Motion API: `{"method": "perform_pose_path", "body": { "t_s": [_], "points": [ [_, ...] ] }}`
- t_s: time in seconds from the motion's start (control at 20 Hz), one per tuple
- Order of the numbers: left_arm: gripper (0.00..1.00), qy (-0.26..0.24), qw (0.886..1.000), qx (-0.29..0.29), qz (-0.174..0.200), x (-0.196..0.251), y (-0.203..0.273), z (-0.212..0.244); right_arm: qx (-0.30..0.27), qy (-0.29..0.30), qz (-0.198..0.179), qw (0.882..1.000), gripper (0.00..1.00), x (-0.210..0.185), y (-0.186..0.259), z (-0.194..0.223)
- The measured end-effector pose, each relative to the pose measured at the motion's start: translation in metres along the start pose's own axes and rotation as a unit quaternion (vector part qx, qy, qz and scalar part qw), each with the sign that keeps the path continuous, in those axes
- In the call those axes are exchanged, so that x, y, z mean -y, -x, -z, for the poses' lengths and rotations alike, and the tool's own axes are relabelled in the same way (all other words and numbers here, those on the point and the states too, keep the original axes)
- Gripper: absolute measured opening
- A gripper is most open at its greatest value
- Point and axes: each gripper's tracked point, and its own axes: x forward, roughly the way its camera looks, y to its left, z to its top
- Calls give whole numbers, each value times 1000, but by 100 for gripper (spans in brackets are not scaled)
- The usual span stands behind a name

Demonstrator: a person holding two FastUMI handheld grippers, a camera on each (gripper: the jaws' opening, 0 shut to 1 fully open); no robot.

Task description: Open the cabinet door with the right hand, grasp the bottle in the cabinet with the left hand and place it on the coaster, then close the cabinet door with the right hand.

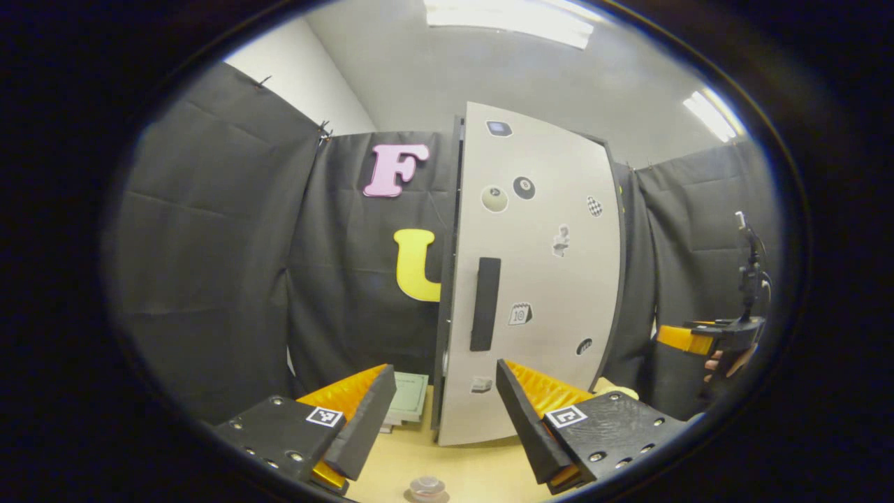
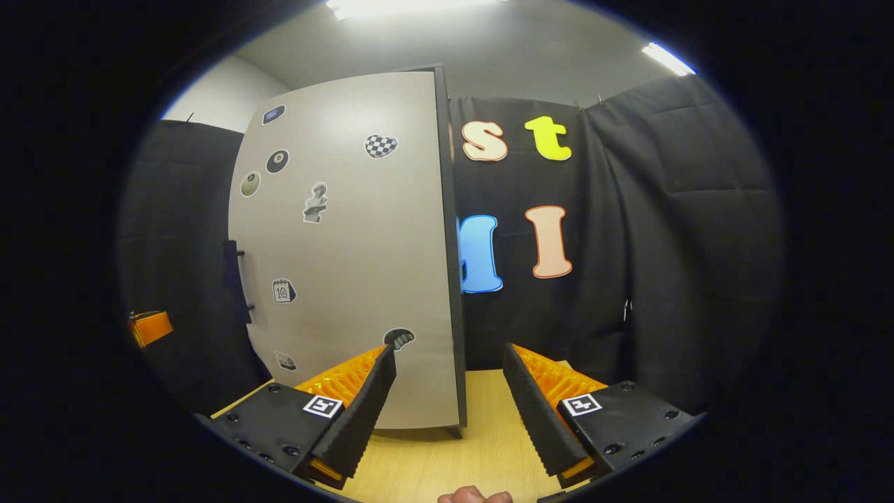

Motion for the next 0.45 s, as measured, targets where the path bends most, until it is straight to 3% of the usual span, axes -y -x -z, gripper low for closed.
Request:
{"method": "perform_pose_path", "body": {
  "t_s": [0.3, 0.45],
  "points": [
    [87, 12, 1000, 1, -11, 23, 8, 3, -8, 11, -41, 999, 98, 11, 11, 7],
    [87, -7, 1000, 4, -23, 26, 15, -3, -10, 14, -59, 998, 98, 16, 17, 8]
  ]
}}
